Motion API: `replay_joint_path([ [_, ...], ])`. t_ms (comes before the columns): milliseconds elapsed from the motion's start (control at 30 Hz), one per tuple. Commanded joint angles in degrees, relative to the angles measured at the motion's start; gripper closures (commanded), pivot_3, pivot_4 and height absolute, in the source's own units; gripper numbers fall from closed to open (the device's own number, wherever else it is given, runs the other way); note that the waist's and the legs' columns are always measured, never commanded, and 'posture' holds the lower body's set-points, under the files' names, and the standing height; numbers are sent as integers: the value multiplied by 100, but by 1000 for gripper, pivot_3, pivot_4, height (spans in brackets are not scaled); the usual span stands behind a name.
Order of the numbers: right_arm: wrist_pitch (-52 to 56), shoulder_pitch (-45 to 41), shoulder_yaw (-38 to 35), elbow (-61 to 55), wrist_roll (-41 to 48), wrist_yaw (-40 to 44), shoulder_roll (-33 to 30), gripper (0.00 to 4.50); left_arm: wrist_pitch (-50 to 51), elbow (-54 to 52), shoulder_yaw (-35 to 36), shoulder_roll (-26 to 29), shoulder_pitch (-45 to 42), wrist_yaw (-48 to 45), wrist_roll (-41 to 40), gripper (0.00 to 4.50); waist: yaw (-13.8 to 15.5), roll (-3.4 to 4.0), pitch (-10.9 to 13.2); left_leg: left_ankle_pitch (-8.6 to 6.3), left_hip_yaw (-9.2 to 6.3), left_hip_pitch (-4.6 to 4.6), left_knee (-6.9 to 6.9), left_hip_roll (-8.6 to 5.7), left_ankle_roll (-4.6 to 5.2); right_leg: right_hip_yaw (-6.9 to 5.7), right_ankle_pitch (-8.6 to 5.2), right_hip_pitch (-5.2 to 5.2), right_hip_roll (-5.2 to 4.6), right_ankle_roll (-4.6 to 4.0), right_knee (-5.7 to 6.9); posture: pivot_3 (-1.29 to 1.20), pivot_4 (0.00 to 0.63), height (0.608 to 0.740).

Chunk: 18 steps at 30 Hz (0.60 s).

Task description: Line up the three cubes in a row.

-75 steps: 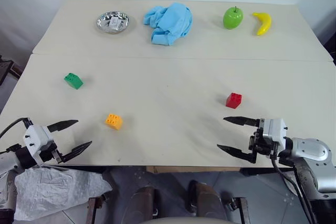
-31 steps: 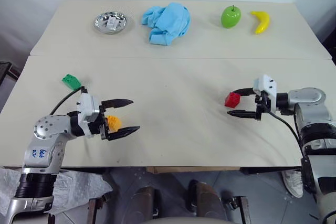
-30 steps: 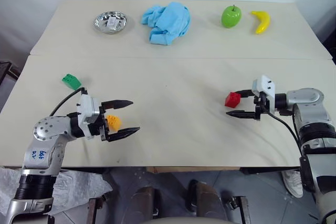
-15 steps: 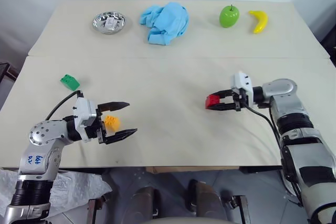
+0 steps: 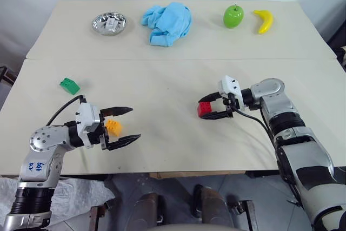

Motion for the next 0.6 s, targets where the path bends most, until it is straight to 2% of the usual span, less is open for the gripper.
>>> replay_joint_path([
  [33, -256, 16, -354, -508, 516, 427, -265, 41, -170, -54, 726, 0, 312, 318, -152, 0, -2, 2, 1, 0, 0, 0, 0, 0, 0, 0, 0, 0, 0, 0, -1, 0, 150, 740],
  [100, -319, 339, -334, -1070, 958, 461, -547, 41, -185, 0, 1216, -25, 649, 490, -256, 0, 9, 2, 1, 0, -1, 0, -1, 1, 0, 0, 0, -1, 0, 0, -1, 0, 150, 740],
  [200, 180, 952, -305, -2224, 2173, 461, -940, 41, -66, 27, 1803, 14, 1316, 509, -377, 0, 18, 2, 1, -1, -12, -1, -3, 0, -1, -1, 0, 1, -1, 0, -1, 0, 150, 740],
  [333, 581, 1929, -433, -3310, 2874, 461, -1288, 41, -166, 418, 2617, -3, 2172, 495, -404, 0, 26, 1, 1, -3, -11, -3, -4, -2, 0, -3, 0, 4, -4, 0, -6, 0, 150, 740],
  [433, 406, 2605, -620, -3731, 2912, 312, -1122, 41, -389, 936, 3147, -100, 2447, 720, -366, 0, 35, -2, 0, -4, -6, 3, -2, 2, -3, -3, 0, 6, -3, 0, -6, 0, 150, 740],
  [600, 835, 3294, -992, -4564, 3235, -458, -720, 41, -741, 1546, 3816, -599, 2682, 1295, -431, 0, 45, -2, 0, -5, 3, 10, 2, 1, -3, 5, 0, 5, -13, 1, 2, 0, 150, 740],
])
